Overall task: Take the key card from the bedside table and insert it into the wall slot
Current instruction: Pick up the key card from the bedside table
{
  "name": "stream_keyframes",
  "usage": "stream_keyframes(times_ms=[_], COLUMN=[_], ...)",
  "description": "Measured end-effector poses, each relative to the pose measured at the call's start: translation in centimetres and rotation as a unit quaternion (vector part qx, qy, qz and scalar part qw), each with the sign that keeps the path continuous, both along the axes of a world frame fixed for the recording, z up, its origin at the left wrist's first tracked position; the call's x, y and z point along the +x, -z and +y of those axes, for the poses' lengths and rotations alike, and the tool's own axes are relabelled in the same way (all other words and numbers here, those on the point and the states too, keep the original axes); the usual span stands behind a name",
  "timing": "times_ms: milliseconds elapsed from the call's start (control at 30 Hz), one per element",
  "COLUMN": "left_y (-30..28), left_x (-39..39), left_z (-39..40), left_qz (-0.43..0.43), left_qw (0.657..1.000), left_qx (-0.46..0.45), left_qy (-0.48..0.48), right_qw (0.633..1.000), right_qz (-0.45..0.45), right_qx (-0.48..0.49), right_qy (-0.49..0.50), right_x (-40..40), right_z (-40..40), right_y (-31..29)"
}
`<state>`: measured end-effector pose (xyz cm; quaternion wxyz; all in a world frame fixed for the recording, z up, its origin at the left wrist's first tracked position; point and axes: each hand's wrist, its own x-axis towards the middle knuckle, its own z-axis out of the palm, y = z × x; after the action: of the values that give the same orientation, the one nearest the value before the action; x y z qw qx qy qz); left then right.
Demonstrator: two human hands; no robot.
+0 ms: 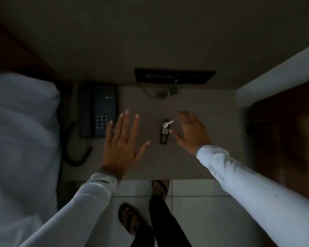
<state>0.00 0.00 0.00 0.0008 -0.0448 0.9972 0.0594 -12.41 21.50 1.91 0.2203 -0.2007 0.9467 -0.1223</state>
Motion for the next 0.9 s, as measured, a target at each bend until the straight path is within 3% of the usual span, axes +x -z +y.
stream_keyframes(times_ms=[133, 400, 600, 767, 900], left_y=[5.9, 11.5, 11.6, 10.0, 6.8], left_x=[-1.0, -1.5, -1.2, -1.4, -1.2], left_z=[0.7, 0.9, 1.0, 0.5, 0.0], left_qz=[-0.040, -0.024, -0.004, -0.014, -0.001], left_qw=[0.999, 0.999, 1.000, 0.999, 0.999], left_qx=[0.026, 0.017, 0.009, 0.010, 0.008], left_qy=[0.003, 0.019, 0.022, 0.029, 0.033], right_qw=[0.993, 0.988, 0.977, 0.934, 0.925], right_qz=[-0.078, -0.084, -0.145, -0.238, -0.254], right_qx=[-0.071, -0.113, -0.129, -0.206, -0.208], right_qy=[0.050, 0.058, 0.085, 0.171, 0.193], right_x=[-1.2, -3.1, -4.4, -5.0, -4.3], right_z=[-0.9, -1.9, -2.1, -2.0, -1.5], right_y=[4.8, 8.1, 7.8, 6.6, 3.9])
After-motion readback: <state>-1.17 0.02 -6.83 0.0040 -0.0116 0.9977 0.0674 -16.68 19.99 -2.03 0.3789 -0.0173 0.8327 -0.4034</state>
